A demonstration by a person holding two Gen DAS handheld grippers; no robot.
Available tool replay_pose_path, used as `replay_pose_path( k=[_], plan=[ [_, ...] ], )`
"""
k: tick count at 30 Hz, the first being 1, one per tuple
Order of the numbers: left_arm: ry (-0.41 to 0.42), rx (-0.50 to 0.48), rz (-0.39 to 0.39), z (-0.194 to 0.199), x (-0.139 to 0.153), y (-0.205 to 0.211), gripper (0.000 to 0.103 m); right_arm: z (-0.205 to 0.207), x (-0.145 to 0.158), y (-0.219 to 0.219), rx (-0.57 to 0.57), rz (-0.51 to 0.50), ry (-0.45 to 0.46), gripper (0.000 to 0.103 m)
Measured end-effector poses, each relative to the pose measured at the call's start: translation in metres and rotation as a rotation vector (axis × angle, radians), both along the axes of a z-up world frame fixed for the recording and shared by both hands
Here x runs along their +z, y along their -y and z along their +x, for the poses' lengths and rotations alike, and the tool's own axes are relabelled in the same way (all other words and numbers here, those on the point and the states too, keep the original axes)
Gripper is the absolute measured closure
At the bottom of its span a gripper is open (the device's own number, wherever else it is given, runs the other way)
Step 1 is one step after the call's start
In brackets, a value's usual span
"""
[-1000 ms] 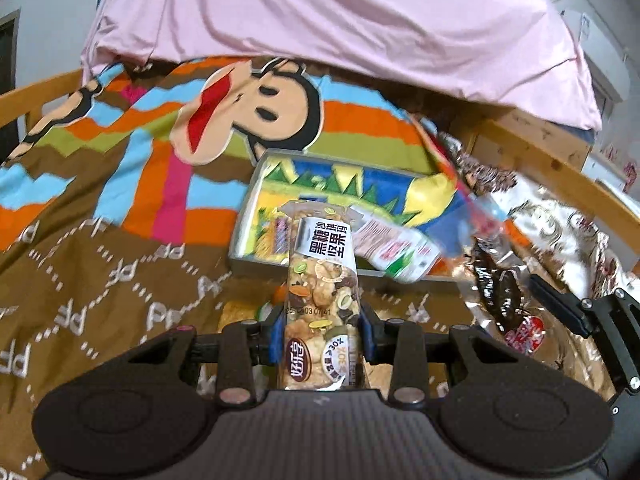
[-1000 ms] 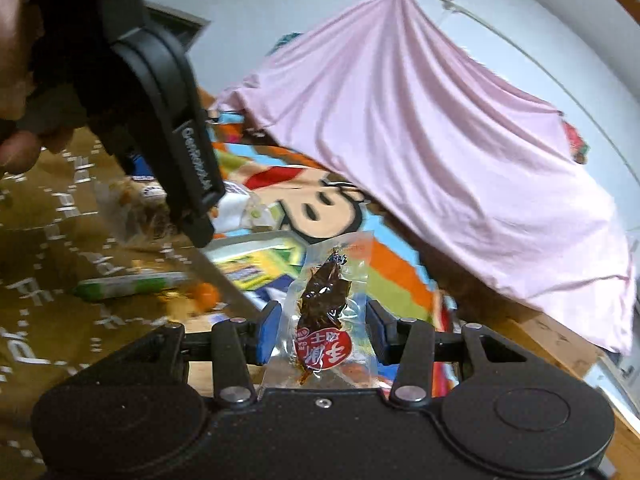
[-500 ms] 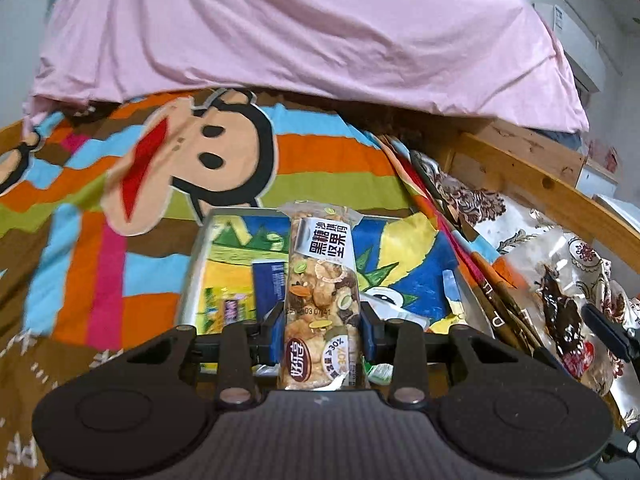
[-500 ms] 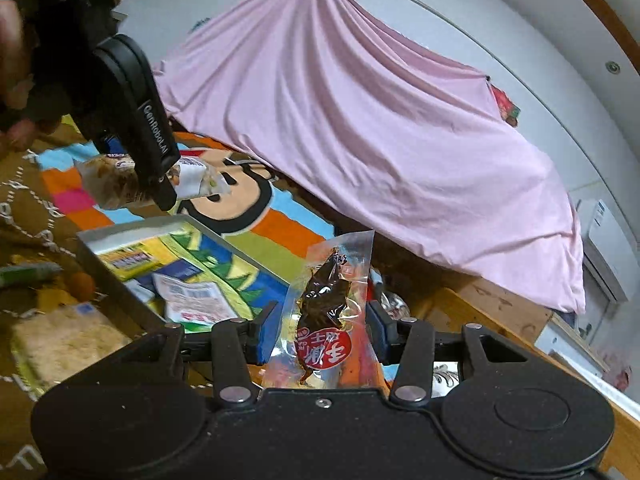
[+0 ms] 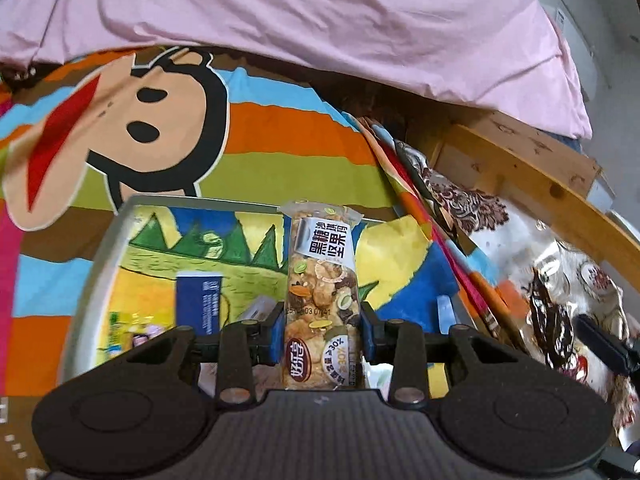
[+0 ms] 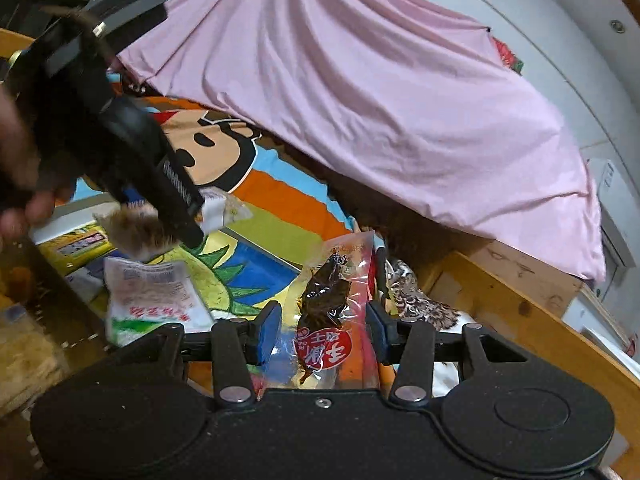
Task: Organize snacks
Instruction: 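Carry the mixed-nut bar and dried-meat packet over the metal tray, then lower both held snacks into the tray and open both tools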
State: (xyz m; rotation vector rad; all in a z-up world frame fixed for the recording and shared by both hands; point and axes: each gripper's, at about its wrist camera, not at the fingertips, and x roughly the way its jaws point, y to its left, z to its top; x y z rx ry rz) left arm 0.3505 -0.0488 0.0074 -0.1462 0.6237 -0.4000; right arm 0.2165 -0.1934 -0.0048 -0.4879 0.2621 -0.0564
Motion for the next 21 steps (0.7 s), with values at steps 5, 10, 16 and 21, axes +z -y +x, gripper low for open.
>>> replay_pose_path(
  k=[5, 10, 16, 21],
  plan=[
    [-0.008, 0.019, 0.028, 0.016, -0.020, 0.012, 0.063, 0.042, 0.003, 0.010, 0.002, 0.051, -0.075, 0.054],
    [-0.030, 0.012, 0.048, 0.021, -0.036, 0.019, 0.063, 0.068, -0.009, 0.017, -0.032, 0.096, -0.156, 0.055],
    [-0.034, 0.001, 0.061, 0.024, -0.043, 0.023, 0.063, 0.083, -0.022, 0.018, -0.038, 0.103, -0.219, 0.054],
    [-0.040, 0.000, 0.062, 0.025, -0.044, 0.024, 0.063, 0.085, -0.029, 0.020, -0.040, 0.128, -0.252, 0.054]
  ],
)
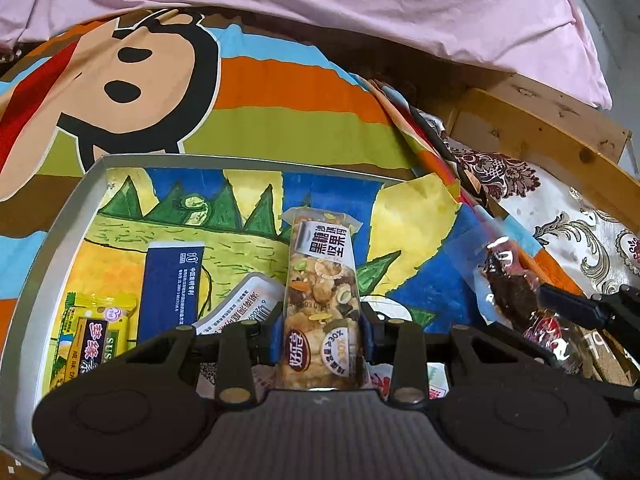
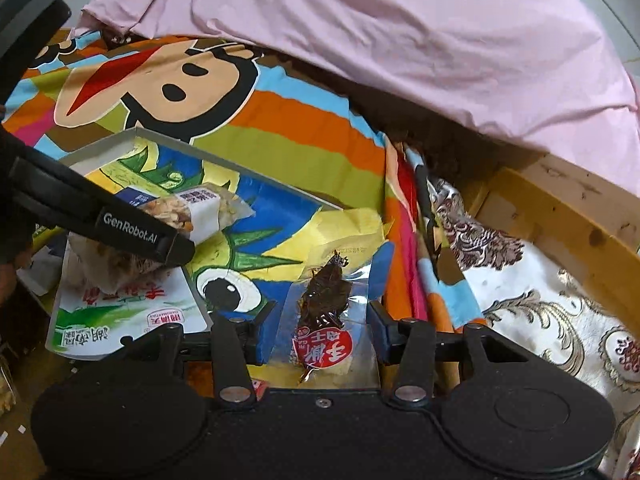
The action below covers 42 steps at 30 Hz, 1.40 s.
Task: Organize snacks
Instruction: 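Lower both held snacks into the tray and open both tools, then withdraw both tools from the tray back over the remaining snacks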
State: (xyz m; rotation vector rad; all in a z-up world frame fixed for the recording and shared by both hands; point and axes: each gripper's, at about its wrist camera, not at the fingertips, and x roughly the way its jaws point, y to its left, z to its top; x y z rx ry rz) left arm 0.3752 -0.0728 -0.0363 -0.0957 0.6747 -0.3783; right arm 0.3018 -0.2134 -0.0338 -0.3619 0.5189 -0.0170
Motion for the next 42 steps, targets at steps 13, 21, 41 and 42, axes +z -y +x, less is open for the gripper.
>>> replay_pose_path(
  k=[13, 21, 41, 42],
  plan=[
    [-0.030, 0.001, 0.020, 0.005, 0.001, 0.005, 0.061, 0.006, -0.008, 0.002, 0.009, -0.004, -0.035, 0.052],
    [-0.022, 0.005, -0.020, -0.004, 0.007, -0.001, 0.036, -0.002, 0.000, 0.007, -0.006, 0.010, -0.002, 0.028],
    [0.186, 0.168, -0.115, -0.083, 0.073, -0.062, 0.001, -0.095, 0.079, 0.012, -0.009, 0.180, 0.310, 0.001],
    [0.195, 0.174, -0.111, -0.090, 0.075, -0.064, 0.001, -0.099, 0.082, 0.010, -0.005, 0.182, 0.316, 0.001]
  ],
)
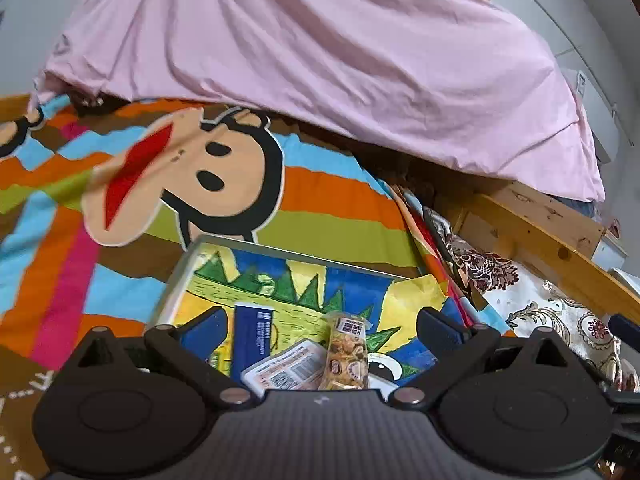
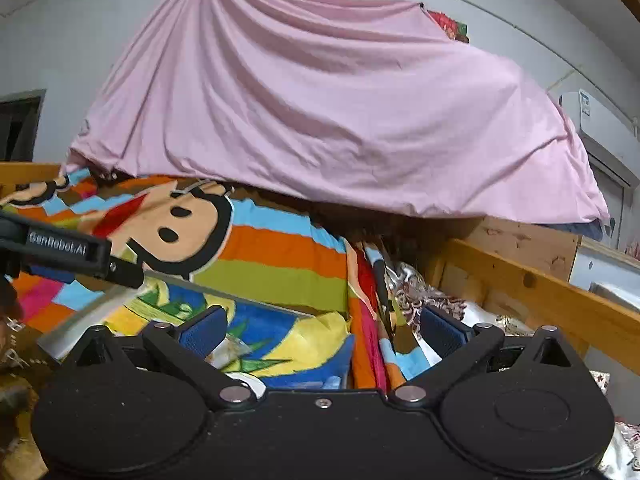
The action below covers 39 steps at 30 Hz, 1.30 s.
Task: Organize snacks
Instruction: 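Withdraw both tools from the tray back over the remaining snacks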
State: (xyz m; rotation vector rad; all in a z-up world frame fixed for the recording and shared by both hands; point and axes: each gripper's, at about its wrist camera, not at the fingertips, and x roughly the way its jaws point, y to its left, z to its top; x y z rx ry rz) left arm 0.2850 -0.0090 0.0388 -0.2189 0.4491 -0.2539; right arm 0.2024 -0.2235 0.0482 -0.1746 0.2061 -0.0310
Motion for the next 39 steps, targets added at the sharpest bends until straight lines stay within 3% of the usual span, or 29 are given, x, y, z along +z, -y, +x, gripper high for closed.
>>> replay_pose_path(
  k=[15, 28, 34, 39],
  plan=[
    [-0.062, 0.047, 0.069, -0.077, -0.003, -0.028, 0.001, -0.069, 0.022, -0.028, 0.006, 0.056, 0.062, 0.001],
    [-0.140, 0.080, 0.120, -0.142, -0.017, -0.046, 0.001, -0.128, 0.021, -0.049, 0.074, 0.067, 0.028, 0.001],
    [-0.148, 0.122, 0.132, -0.166, -0.022, -0.054, 0.001, -0.144, 0.015, -0.056, 0.088, 0.071, -0.045, 0.001],
    [-0.163, 0.165, 0.113, -0.180, -0.035, -0.065, 0.001, -0.140, 0.000, -0.067, 0.079, 0.051, -0.230, 0.001]
  ],
)
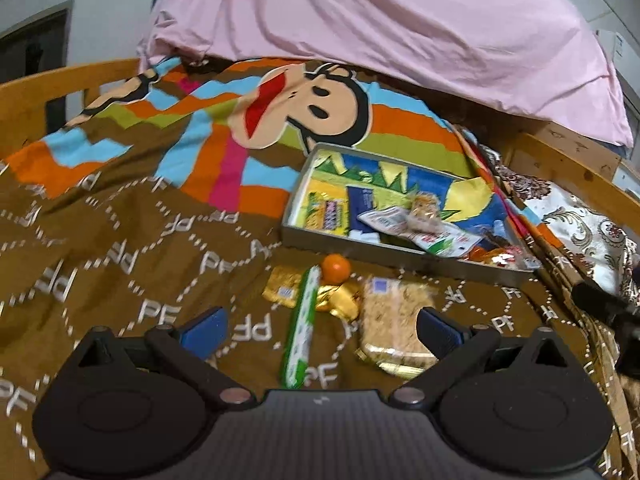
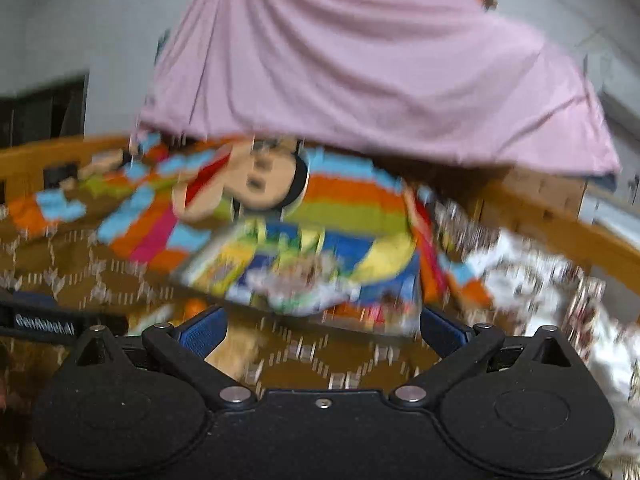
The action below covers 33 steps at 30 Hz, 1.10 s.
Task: Organize snacks
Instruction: 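Withdraw both tools from the tray back over the remaining snacks, then lower the left tool toward the green stick snack while the right tool approaches the puffed-rice bar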
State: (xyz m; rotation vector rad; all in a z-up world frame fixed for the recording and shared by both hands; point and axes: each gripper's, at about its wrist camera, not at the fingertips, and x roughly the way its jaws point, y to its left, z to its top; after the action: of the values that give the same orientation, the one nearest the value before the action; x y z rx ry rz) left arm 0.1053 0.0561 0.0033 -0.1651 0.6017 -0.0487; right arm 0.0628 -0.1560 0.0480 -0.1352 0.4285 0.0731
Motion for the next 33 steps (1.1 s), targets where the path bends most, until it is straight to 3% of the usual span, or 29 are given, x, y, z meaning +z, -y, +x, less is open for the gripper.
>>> replay_pose_path(
  k=[5, 10, 20, 33],
  plan=[
    [-0.049, 0.093, -0.047, -0.007, -0.018, -0.017, 0.001, -0.001, -0.016, -0.006, 0.006, -0.003, -0.086, 0.001],
    [-0.071, 0.139, -0.028, -0.007, -0.022, -0.027, 0.001, 0.001, -0.028, -0.010, 0.020, 0.001, -0.125, 0.001],
    [-0.094, 0.123, 0.009, -0.005, -0.027, -0.024, 0.001, 0.009, -0.047, -0.011, 0.051, 0.038, -0.192, 0.001],
    [-0.088, 0.042, 0.093, 0.004, -0.021, -0.021, 0.001, 0.012, -0.063, -0.019, 0.081, 0.104, -0.157, 0.001]
  ],
)
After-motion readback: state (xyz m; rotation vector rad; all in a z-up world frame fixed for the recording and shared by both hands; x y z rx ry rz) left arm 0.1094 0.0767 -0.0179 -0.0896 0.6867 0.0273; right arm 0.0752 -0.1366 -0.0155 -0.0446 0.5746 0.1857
